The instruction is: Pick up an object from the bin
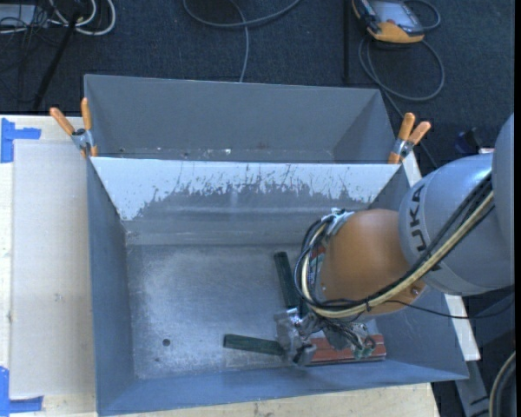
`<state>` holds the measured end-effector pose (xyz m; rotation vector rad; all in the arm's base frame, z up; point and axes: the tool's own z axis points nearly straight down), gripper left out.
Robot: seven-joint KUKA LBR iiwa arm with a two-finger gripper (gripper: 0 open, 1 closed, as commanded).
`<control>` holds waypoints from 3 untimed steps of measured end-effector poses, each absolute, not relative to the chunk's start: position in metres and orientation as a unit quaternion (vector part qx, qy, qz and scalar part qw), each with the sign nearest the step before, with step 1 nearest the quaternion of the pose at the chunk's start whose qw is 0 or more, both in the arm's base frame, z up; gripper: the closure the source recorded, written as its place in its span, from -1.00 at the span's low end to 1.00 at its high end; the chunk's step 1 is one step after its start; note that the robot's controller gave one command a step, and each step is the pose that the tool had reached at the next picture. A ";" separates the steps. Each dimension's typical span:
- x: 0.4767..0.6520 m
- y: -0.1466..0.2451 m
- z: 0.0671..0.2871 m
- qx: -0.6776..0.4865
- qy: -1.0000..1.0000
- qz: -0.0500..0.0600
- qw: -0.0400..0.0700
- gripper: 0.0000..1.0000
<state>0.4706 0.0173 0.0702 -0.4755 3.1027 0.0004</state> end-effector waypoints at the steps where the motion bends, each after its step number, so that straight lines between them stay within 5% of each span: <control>1: 0.475 0.018 0.072 -0.151 0.988 0.000 0.010 -1.00; 2: 0.475 0.068 0.073 -0.202 0.979 -0.001 0.010 -1.00; 3: 0.471 0.068 0.071 -0.200 0.980 0.000 0.004 1.00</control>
Offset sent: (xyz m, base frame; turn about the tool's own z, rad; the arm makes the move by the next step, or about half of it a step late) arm 0.0000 0.0000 0.0000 0.0000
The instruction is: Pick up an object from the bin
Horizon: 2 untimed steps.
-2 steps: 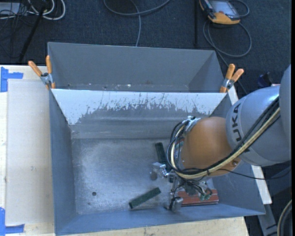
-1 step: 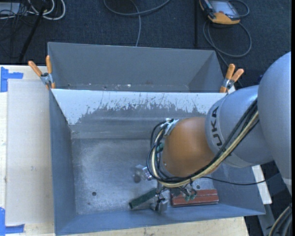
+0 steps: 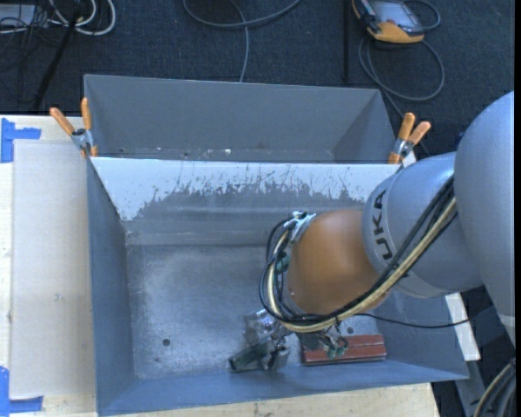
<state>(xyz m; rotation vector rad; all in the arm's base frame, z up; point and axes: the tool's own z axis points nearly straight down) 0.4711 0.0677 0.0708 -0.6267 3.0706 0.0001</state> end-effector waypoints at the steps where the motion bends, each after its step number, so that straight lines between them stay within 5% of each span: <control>1: 0.472 0.077 0.195 -0.187 0.982 0.000 0.004 1.00; 2: 0.504 0.096 0.301 -0.339 0.941 0.000 0.004 1.00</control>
Offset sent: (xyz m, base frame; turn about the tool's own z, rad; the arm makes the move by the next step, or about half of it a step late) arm -0.0005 0.0099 0.1204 0.0260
